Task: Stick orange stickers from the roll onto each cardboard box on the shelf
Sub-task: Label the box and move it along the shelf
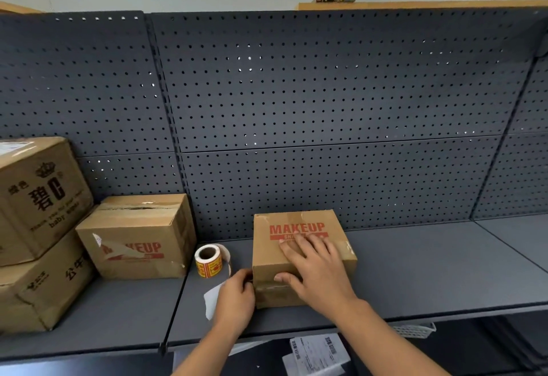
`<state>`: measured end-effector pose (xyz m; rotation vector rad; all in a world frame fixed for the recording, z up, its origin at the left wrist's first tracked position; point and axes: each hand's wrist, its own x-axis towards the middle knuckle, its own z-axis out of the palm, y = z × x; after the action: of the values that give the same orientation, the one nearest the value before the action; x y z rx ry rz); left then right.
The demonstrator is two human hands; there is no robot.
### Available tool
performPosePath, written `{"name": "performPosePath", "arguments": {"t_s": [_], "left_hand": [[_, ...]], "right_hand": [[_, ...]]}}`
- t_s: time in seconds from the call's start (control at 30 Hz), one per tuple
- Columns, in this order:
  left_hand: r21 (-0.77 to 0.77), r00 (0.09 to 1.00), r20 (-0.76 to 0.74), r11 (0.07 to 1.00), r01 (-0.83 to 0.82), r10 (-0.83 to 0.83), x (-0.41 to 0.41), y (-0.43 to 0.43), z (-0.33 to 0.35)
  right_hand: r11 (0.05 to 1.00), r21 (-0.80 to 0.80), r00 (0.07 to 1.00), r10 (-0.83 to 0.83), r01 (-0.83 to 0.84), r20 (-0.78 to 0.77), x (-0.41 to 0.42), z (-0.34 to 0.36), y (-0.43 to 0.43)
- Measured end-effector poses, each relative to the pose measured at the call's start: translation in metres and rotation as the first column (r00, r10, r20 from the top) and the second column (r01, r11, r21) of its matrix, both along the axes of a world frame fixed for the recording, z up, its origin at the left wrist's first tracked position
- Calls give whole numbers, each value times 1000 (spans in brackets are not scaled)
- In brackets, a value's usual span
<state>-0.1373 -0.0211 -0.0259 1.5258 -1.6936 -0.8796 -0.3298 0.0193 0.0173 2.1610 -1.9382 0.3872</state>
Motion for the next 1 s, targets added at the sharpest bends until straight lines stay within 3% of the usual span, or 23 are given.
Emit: {"name": "performPosePath", "arguments": {"t_s": [0.13, 0.3, 0.47, 0.53, 0.63, 0.77, 0.87, 1.0], "left_hand": [[-120, 998, 45, 992, 39, -34, 7, 10, 1], [-386, 964, 247, 923, 2, 102, 23, 3, -4], [-251, 916, 378, 967, -37, 133, 49, -9, -11], [-184, 947, 296, 980, -71, 124, 56, -9, -11], [-105, 988, 34, 984, -144, 148, 62, -3, -10], [5, 924, -358, 990, -139, 131, 69, 5, -3], [80, 843, -513, 987, -140, 161, 78, 9, -3], [134, 800, -570, 981, -137, 190, 85, 12, -5]], "right_hand": [[1000, -6, 1000, 7, -7, 2, -7, 1, -2], [1000, 10, 999, 29, -30, 18, -10, 7, 1], [994, -2, 980, 106, -107, 166, 9, 29, 6], [988, -64, 966, 153, -143, 208, 19, 38, 5], [964, -163, 928, 248, -209, 279, 42, 43, 4], [935, -245, 920, 313, -255, 237, 77, 32, 4], [948, -172, 912, 306, -267, 271, 100, 22, 4], [967, 35, 871, 211, -252, 444, 126, 17, 2]]}}
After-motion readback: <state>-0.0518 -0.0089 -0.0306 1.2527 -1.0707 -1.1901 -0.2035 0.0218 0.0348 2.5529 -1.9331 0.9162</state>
